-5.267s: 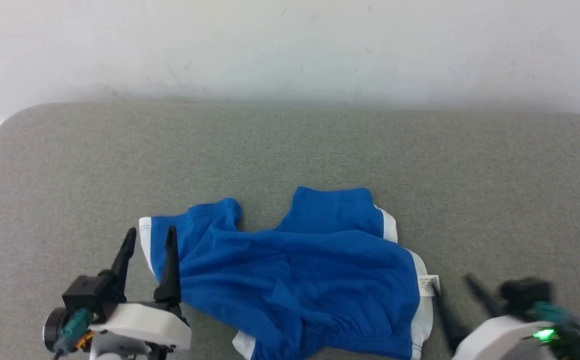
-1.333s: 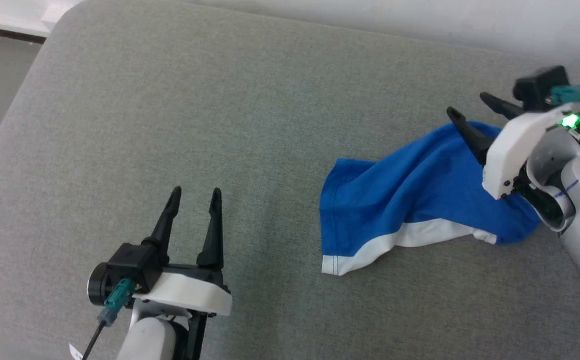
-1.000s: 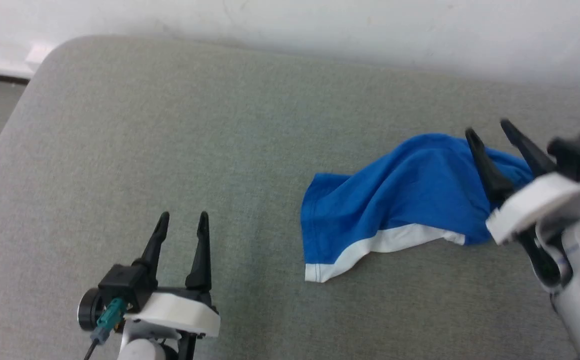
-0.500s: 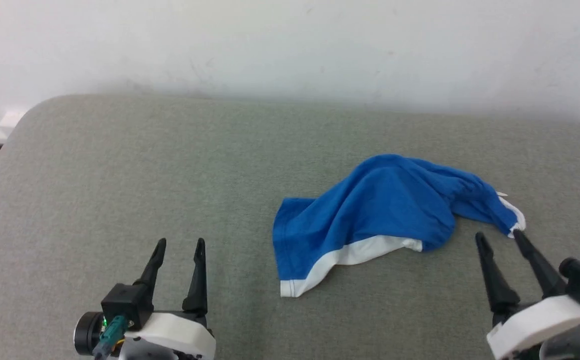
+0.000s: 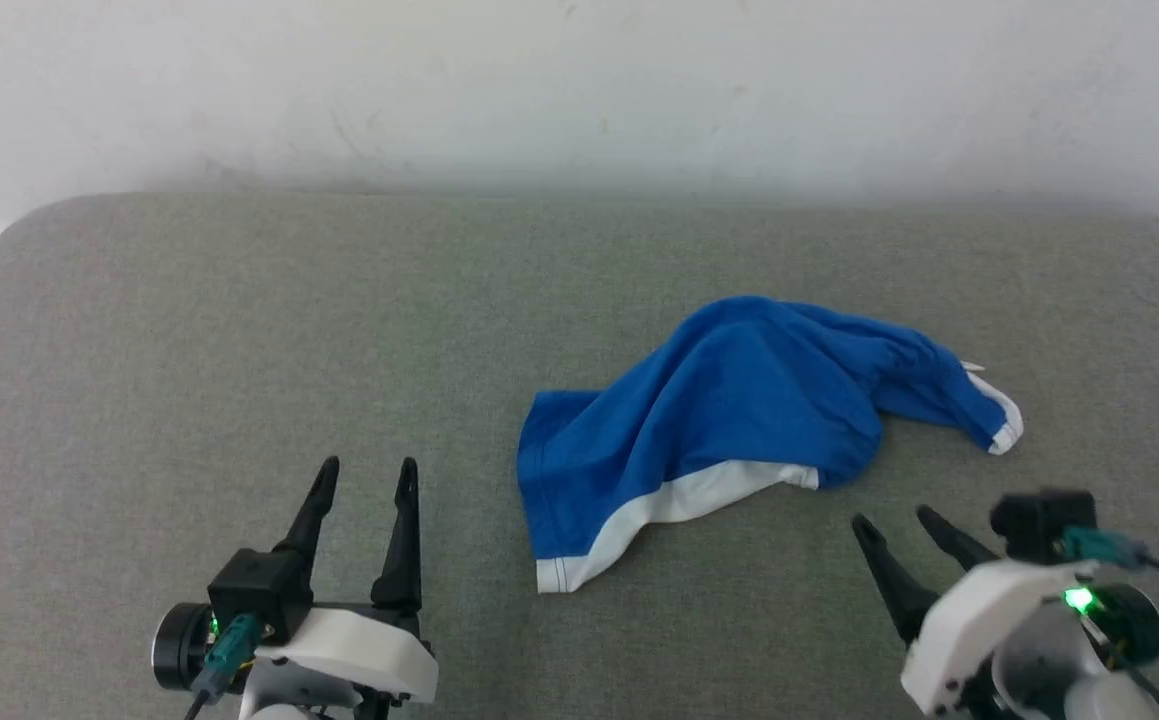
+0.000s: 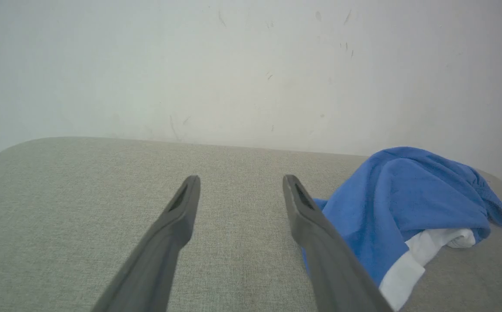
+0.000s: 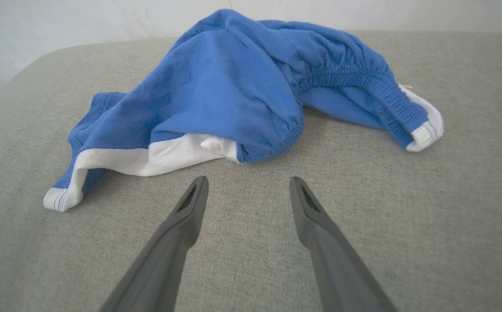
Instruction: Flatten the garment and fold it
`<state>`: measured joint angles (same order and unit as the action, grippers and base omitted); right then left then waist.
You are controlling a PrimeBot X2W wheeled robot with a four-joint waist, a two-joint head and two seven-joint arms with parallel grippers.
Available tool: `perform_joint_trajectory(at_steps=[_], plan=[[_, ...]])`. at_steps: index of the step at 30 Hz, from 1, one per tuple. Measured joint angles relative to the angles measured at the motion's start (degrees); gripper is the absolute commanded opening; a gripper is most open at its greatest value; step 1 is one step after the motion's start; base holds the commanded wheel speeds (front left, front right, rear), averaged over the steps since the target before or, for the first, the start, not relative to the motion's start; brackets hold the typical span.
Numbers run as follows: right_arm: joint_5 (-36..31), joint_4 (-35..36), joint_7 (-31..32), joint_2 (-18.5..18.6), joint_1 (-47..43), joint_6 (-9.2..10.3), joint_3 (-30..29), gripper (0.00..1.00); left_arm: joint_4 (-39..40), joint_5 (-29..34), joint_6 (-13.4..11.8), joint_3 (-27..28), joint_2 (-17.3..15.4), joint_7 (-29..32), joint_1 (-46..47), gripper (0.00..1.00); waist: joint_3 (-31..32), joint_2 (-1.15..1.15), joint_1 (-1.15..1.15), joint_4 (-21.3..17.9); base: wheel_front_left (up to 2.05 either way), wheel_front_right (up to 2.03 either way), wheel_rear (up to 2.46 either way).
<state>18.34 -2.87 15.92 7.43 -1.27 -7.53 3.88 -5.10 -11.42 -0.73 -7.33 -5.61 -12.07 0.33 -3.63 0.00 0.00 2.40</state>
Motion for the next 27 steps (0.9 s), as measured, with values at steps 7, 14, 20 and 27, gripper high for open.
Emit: perform_joint_trajectory(at_steps=[7, 14, 20, 27], plan=[[1.6, -15.2, -0.6, 0.3, 11.6, 0.00, 2.6, 1.00, -0.8, -0.2, 0.0, -0.7, 0.1, -0.1, 1.3, 1.00, -1.7, 0.00, -0.01, 1.6, 0.00, 0.00, 0.00], [1.0, -26.7, -4.2, -0.3, 18.9, 0.00, 2.1, 0.27, -1.8, -0.4, 0.0, -1.2, 0.4, -0.9, 1.7, 1.00, -3.0, 0.00, 0.00, 3.3, 0.00, 0.00, 0.00], [1.7, -29.9, -6.0, 0.6, 21.0, 0.00, 3.9, 0.00, -2.5, -1.2, -0.4, -1.1, 0.5, -1.5, 2.1, 1.00, -3.2, 0.00, 0.00, 3.3, 0.00, 0.00, 0.00], [-1.6, -20.2, -1.5, 10.5, 20.8, -0.01, 9.3, 0.00, -2.7, -1.3, -0.9, -1.0, 0.5, -1.9, 2.1, 1.00, -2.6, 0.00, 0.00, 2.3, 0.00, 0.00, 0.00]])
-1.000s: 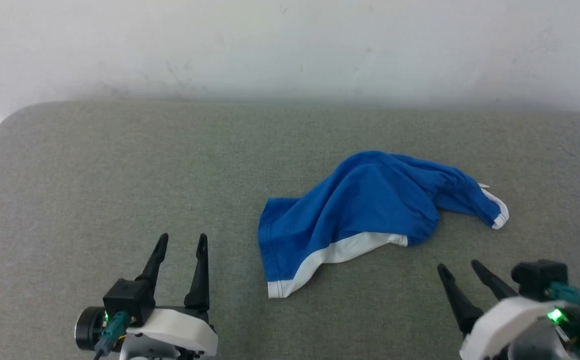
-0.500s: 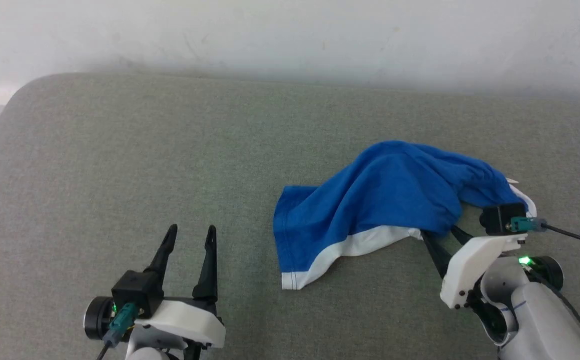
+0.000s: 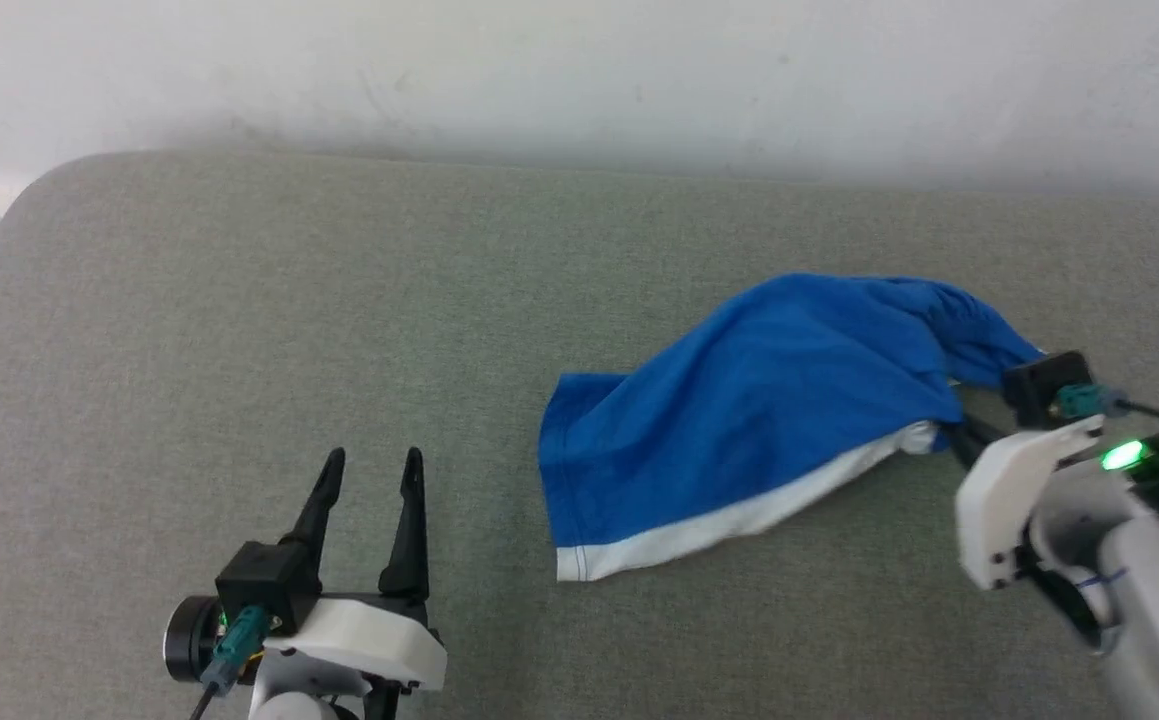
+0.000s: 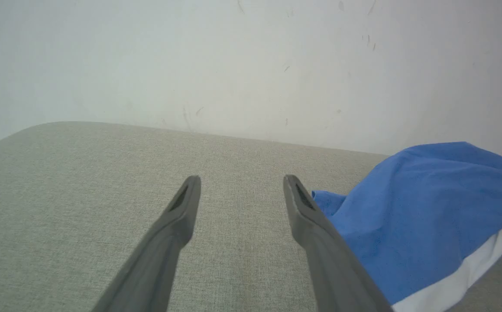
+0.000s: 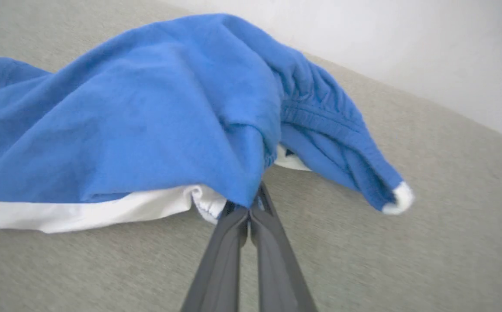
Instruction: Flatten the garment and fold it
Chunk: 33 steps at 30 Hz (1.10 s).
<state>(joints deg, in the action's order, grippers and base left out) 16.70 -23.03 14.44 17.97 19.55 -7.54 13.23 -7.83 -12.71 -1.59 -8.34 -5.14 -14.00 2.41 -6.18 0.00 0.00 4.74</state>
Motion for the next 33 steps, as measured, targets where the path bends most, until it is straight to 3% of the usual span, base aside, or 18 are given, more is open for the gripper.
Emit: perform_joint_trajectory(at_steps=[5, 8, 10, 11, 12, 13, 18, 23, 33], plan=[[-2.1, 11.4, 11.9, 9.5, -4.1, 0.00, -1.6, 0.00, 0.0, -0.1, 0.0, 0.0, 0.0, -0.2, 0.0, 1.00, 0.2, 0.00, 0.00, -1.0, 0.00, 0.00, 0.00], [-1.5, 15.2, 17.7, 10.8, -9.2, 0.00, -4.0, 0.00, 0.0, -0.3, -0.1, -0.2, 0.0, -0.2, 0.0, 1.00, 0.0, 0.00, 0.00, -1.2, 0.00, 0.00, 0.00], [-0.8, 15.7, 19.0, 9.8, -12.7, 0.00, -6.3, 0.00, 0.0, -0.3, -0.1, -0.3, 0.0, -0.2, 0.0, 1.00, -0.2, 0.00, 0.00, -1.0, 0.00, 0.00, 0.00], [-0.6, 15.6, 18.7, 8.7, -14.1, 0.00, -7.4, 0.12, 0.0, -0.3, -0.1, -0.3, 0.0, -0.2, 0.0, 1.00, -0.3, 0.00, 0.00, -1.0, 0.00, 0.00, 0.00], [-0.4, 15.3, 17.6, 7.4, -15.3, 0.00, -8.8, 0.36, -0.1, -0.4, -0.1, -0.3, -0.1, -0.2, 0.0, 1.00, -0.4, 0.00, 0.00, -0.9, 0.00, 0.00, 0.00], [-0.5, 14.8, 15.6, 5.8, -16.1, 0.00, -10.2, 1.00, -0.1, -0.4, -0.1, -0.4, -0.1, -0.2, 0.0, 1.00, -0.5, 0.00, 0.00, -0.9, 0.00, 0.00, 0.00], [-0.7, 14.4, 4.1, -0.2, -18.1, 0.00, -15.3, 1.00, -0.6, -0.4, -0.1, -0.7, -0.2, -0.2, 0.0, 1.00, -0.2, 0.00, 0.00, -0.4, 0.00, 0.00, 0.00], [-2.0, 18.7, -4.0, -4.6, -22.5, 0.00, -18.8, 1.00, -0.7, -0.5, -0.3, -0.7, -0.5, -0.2, -0.5, 1.00, 1.2, 0.00, 0.01, -0.3, 0.00, 0.00, 0.00], [-4.9, 30.4, -9.3, -12.4, -28.9, 0.00, -18.2, 1.00, 0.7, -0.3, -0.5, -3.4, -1.0, 3.5, -1.7, 1.00, 3.8, 0.00, 0.01, -1.2, 0.00, 0.00, 0.00]])
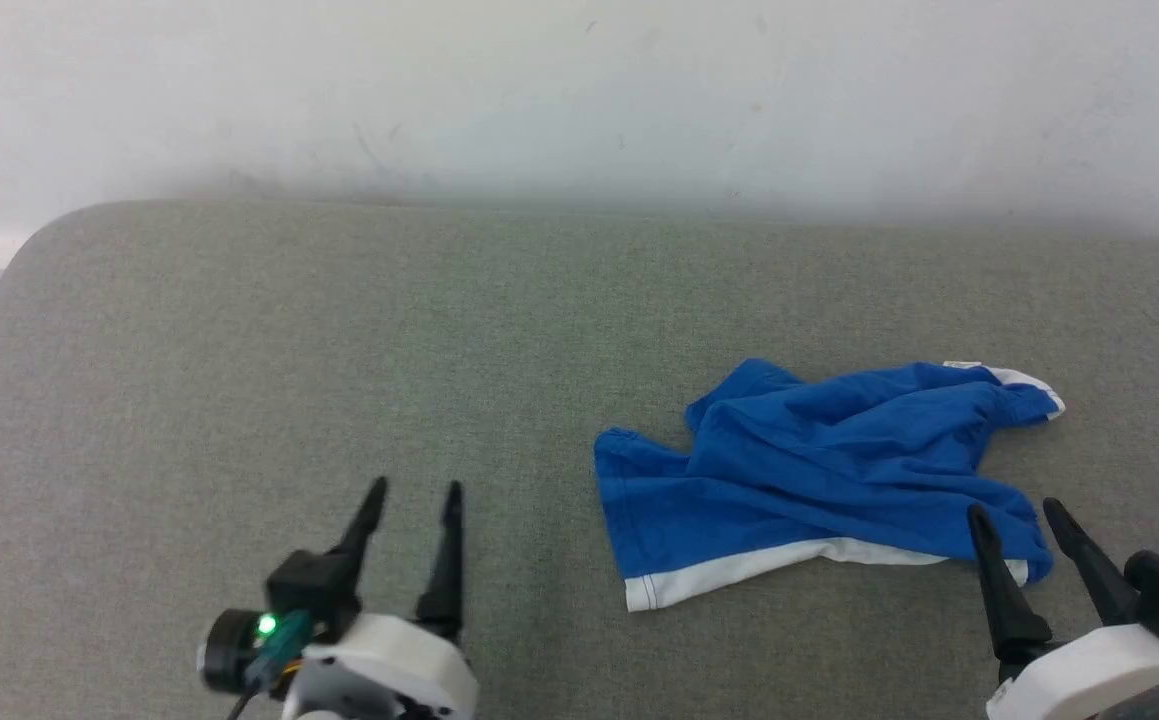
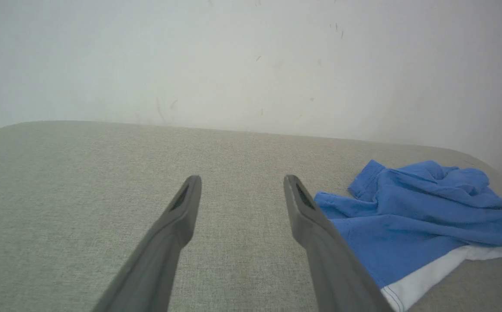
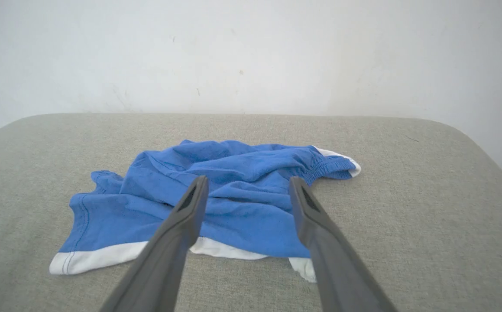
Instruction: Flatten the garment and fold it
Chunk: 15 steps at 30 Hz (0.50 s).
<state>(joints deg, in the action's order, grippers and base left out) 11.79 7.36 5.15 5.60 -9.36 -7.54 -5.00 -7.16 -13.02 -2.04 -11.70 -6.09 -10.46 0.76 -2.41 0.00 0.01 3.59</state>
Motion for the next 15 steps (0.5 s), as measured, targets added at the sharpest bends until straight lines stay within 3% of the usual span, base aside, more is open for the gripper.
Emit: perform_joint_trajectory(at_steps=[5, 9, 15], plan=[[-1.1, 3.1, 0.4, -1.3, -1.2, 0.01, 1.1, 1.00, -1.9, 0.0, 4.9, -7.3, 0.9, 8.5, 4.2, 1.00, -0.6, 0.00, 0.00, -0.4, 0.00, 0.00, 0.00], [-1.2, 3.7, 0.8, -1.6, -1.1, 0.00, 1.9, 1.00, -5.7, -0.5, 7.5, -13.5, 1.8, 15.6, 9.2, 1.00, -2.0, 0.00, -0.01, -1.1, 0.00, 0.00, 0.00], [-1.1, 3.4, 0.9, -1.9, -0.2, 0.00, 2.3, 1.00, -12.2, -2.2, 9.1, -21.6, 1.9, 26.5, 15.8, 1.00, -4.0, 0.00, -0.01, -2.9, 0.00, 0.00, 0.00]])
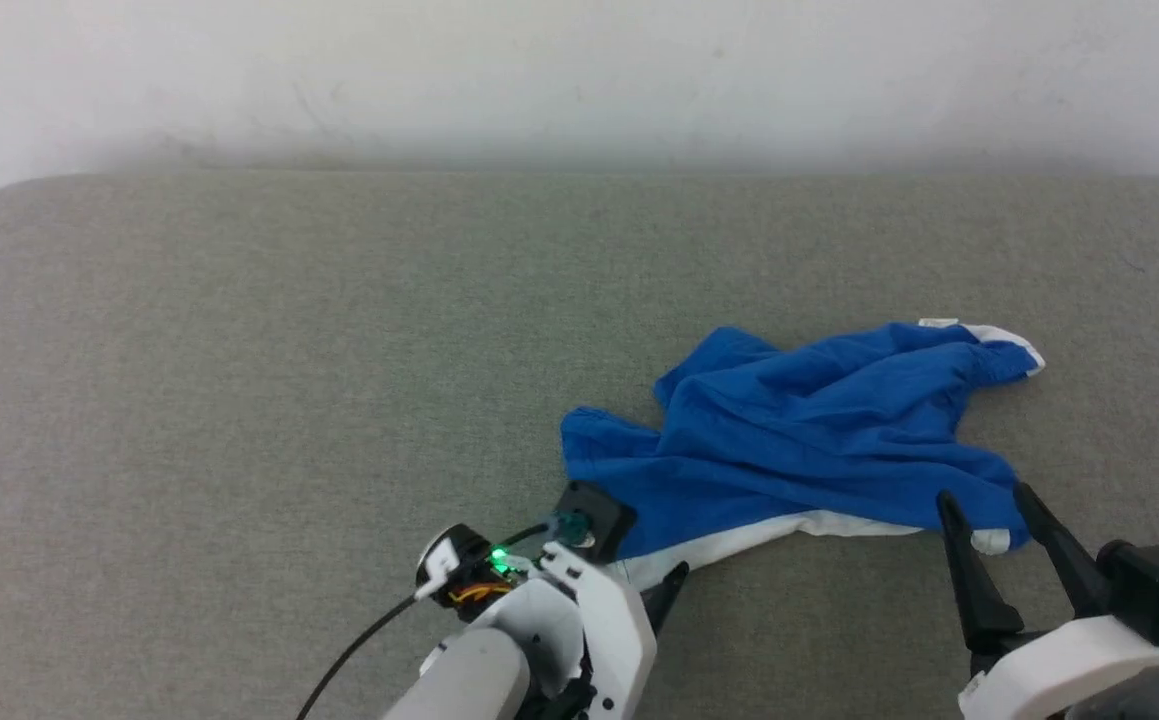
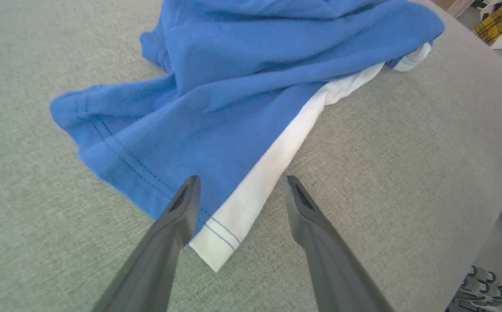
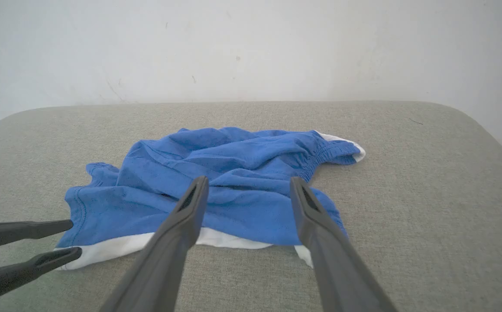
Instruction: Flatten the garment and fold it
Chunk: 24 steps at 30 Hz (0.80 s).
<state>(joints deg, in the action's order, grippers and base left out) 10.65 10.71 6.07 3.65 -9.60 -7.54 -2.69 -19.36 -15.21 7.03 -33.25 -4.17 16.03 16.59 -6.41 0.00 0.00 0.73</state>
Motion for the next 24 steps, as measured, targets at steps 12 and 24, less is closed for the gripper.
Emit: perform_joint_trajectory(at_steps=[12, 24], plan=[[1.6, -2.0, 1.6, 0.1, 1.3, 0.00, -1.3, 1.00, -4.6, -7.3, 0.1, -11.0, -5.7, 14.4, 9.0, 0.00, -2.7, 0.00, 0.01, -2.8, 0.00, 0.00, 0.00], [9.8, -15.3, 18.8, 9.8, 9.3, 0.01, -4.1, 1.00, -1.5, -9.1, -1.9, -8.9, -7.2, 5.5, 5.5, 0.00, -2.6, 0.00, 0.00, -0.8, 0.00, 0.00, 0.00]])
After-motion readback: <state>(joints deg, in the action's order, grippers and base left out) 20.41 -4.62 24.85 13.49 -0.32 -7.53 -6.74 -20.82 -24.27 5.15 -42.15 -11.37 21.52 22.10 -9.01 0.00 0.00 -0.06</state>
